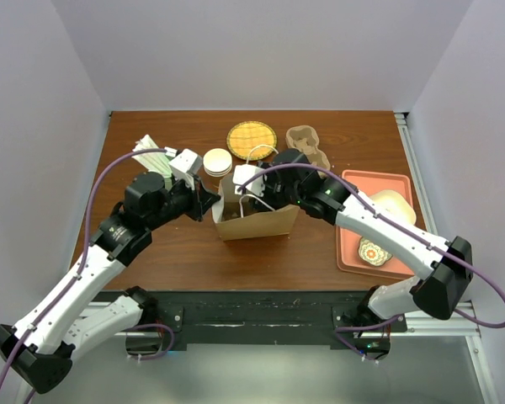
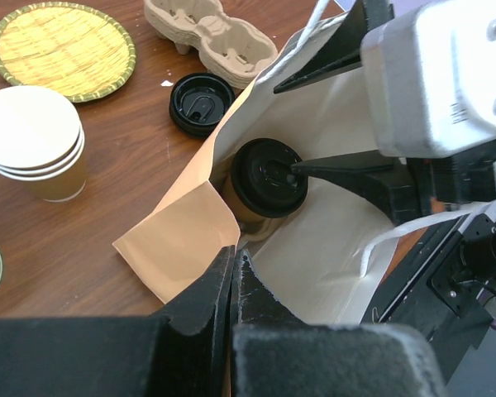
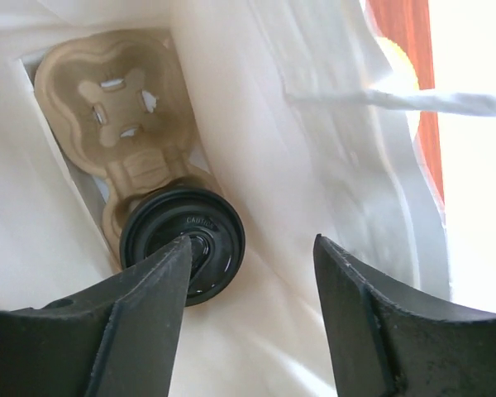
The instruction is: Pack the takeout coffee
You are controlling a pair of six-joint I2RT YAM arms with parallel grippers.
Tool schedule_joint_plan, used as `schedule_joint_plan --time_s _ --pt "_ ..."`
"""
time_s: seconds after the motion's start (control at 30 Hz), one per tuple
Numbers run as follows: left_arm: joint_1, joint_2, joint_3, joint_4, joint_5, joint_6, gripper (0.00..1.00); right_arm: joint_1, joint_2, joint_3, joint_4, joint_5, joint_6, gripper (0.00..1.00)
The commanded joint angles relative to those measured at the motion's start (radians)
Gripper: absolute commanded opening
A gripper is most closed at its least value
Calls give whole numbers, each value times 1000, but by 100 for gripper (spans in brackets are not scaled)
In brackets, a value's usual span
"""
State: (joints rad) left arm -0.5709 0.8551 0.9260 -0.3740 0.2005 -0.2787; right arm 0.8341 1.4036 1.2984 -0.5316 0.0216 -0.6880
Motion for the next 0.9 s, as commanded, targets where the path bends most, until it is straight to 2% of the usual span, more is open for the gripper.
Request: schedule_joint_plan --time_s 0.0,0.13,0.27,0.63,0.87 --pt "-3 15 54 29 -33 -17 2 -12 12 82 -5 -51 16 61" --pt "-3 35 80 21 -56 -2 9 -24 20 116 -4 -58 24 59" --pt "-1 53 99 27 -79 6 23 -43 20 140 5 -68 39 57" --pt "-1 81 139 38 -121 3 38 -93 6 193 70 -34 122 54" --pt "-3 68 154 30 -157 9 43 -102 11 245 58 -3 185 52"
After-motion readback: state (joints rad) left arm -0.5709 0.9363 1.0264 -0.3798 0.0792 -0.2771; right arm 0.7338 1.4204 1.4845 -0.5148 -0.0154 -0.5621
